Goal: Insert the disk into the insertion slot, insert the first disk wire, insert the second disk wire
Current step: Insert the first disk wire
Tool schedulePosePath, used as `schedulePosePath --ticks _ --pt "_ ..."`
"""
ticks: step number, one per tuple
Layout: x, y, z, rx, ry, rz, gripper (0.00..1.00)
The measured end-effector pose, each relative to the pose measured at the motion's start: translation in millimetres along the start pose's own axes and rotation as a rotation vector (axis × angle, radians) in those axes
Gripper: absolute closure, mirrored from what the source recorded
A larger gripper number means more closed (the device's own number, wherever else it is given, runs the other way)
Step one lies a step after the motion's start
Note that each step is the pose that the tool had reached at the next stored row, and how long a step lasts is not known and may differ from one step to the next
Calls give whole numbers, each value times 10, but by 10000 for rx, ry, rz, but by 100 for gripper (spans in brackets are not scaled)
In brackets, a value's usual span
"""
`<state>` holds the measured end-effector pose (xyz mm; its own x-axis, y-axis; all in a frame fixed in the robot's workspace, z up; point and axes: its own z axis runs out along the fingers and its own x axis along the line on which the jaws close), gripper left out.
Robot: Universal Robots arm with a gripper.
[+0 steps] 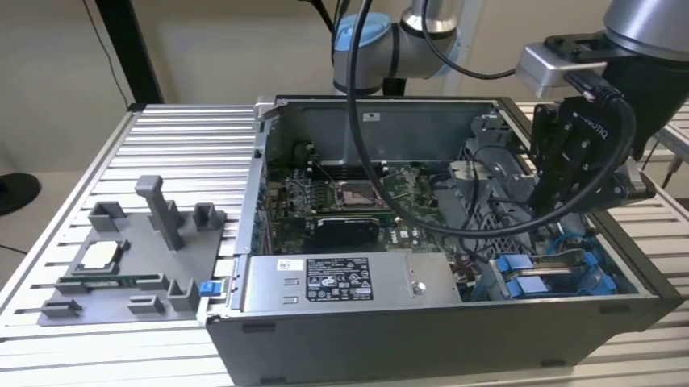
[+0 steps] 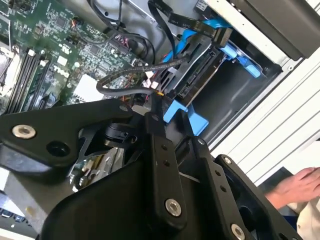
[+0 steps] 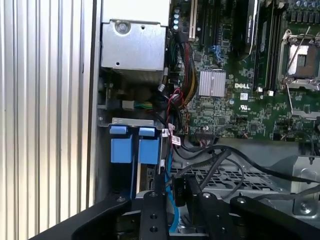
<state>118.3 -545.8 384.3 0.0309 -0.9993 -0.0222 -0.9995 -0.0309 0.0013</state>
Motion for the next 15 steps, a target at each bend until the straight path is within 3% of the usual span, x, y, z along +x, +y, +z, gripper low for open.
schedulePosePath --ticks 5,15 --pt "0 0 15 43 -1 0 100" --pt "1 0 17 45 -1 -1 100"
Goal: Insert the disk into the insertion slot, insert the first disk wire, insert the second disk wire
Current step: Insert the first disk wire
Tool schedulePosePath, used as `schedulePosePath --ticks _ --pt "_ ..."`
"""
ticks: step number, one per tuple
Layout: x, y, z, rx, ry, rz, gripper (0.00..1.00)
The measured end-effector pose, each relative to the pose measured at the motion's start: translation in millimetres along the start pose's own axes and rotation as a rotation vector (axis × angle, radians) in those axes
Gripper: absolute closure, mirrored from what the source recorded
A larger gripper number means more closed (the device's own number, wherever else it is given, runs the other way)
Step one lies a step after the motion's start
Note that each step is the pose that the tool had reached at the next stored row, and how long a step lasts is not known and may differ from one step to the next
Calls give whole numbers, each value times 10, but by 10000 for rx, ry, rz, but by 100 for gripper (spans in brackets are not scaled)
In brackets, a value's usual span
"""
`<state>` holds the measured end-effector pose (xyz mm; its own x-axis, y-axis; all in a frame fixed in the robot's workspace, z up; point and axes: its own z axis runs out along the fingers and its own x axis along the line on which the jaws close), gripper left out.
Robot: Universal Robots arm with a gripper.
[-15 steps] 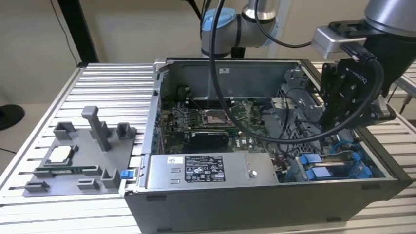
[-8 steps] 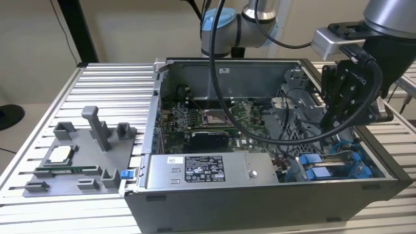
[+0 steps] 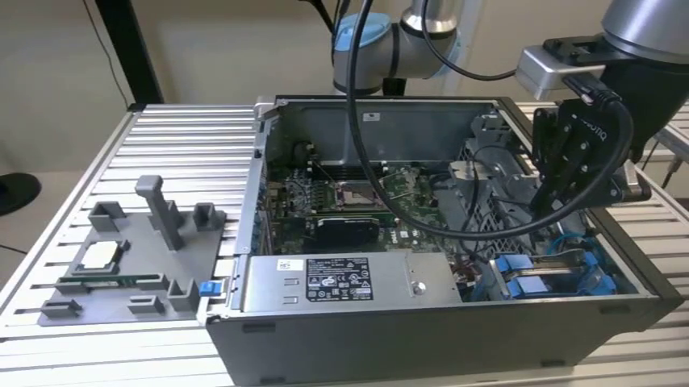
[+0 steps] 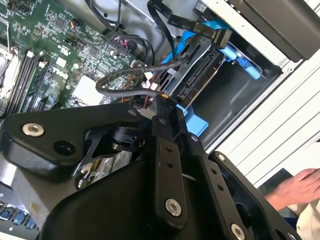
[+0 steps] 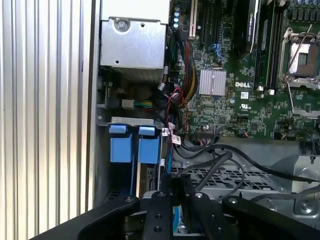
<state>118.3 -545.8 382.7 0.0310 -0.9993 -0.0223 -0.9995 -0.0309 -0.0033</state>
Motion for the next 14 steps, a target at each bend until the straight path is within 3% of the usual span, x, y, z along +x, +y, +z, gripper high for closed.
schedulePosePath --ticks 5,11,14 --pt "5 -26 2 -31 -3 3 100" --pt "45 -198 6 -323 -10 8 100" --pt "69 -273 12 -527 -15 12 100"
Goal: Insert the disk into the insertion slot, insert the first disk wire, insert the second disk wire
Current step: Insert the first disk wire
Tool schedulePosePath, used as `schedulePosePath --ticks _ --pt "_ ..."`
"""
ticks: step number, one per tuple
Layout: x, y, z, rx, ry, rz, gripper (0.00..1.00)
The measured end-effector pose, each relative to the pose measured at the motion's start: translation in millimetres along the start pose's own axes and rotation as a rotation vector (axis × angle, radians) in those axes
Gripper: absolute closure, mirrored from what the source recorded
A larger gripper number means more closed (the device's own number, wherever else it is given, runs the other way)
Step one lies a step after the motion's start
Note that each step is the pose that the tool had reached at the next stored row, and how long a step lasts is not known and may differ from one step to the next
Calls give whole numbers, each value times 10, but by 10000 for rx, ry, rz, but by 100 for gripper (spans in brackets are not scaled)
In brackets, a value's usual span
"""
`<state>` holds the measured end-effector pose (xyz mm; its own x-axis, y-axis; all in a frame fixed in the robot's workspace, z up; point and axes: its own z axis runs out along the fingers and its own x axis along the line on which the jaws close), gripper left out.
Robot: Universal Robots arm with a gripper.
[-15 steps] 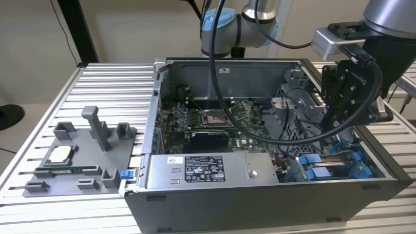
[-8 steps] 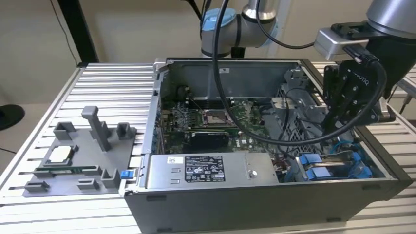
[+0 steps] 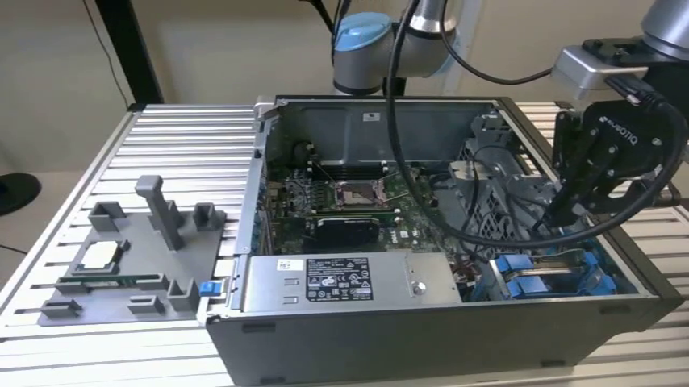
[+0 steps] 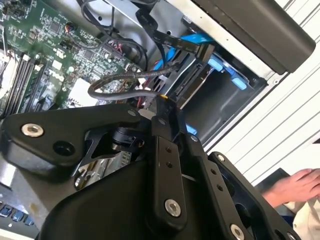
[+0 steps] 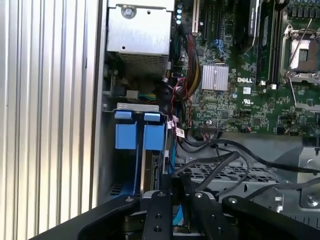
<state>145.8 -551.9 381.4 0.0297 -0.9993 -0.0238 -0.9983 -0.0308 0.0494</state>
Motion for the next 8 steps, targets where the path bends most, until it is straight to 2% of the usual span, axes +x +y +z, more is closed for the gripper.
schedulePosePath --ticks 4,8 --pt "32 -92 16 -263 -9 5 100" --pt "71 -178 42 -453 -14 11 100"
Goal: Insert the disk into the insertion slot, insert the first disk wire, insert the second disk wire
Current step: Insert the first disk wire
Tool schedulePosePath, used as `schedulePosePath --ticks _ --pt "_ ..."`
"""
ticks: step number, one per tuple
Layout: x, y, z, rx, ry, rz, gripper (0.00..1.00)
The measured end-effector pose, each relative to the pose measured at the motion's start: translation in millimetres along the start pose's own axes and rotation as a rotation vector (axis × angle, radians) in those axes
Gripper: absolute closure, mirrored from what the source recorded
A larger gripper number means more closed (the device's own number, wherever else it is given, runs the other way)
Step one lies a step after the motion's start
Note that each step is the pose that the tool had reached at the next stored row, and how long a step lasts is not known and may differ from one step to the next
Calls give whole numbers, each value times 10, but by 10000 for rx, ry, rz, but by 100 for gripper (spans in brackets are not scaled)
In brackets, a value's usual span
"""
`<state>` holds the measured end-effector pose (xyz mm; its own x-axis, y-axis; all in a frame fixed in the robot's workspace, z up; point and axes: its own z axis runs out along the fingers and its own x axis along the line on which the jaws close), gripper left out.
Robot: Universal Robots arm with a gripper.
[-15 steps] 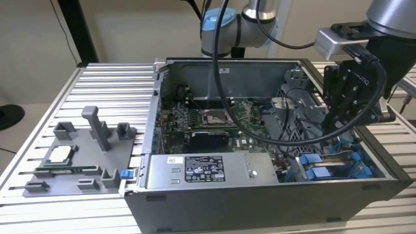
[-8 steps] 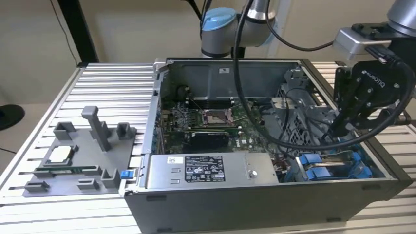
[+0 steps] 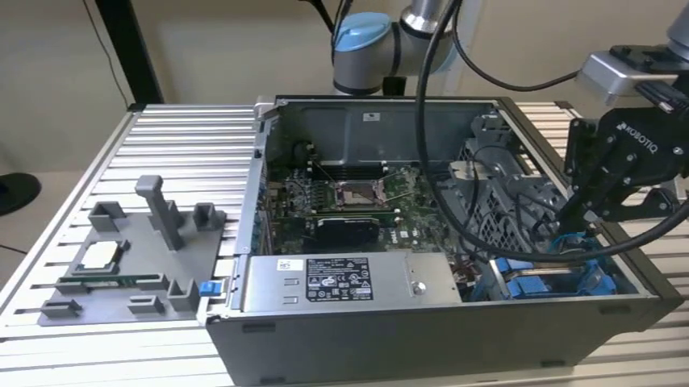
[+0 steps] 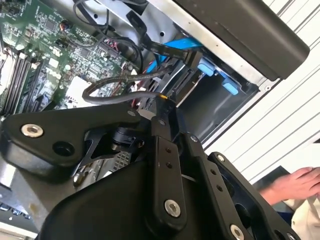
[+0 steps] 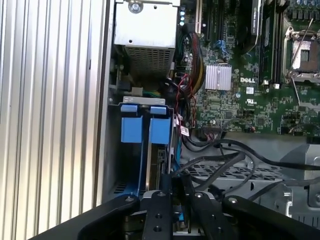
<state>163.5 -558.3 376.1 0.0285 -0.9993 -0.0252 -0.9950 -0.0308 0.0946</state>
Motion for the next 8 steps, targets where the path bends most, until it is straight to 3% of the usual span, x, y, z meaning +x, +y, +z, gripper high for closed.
schedulePosePath --ticks 4,8 --pt "33 -70 25 -139 -4 3 100" --pt "35 -76 33 -149 17 6 100"
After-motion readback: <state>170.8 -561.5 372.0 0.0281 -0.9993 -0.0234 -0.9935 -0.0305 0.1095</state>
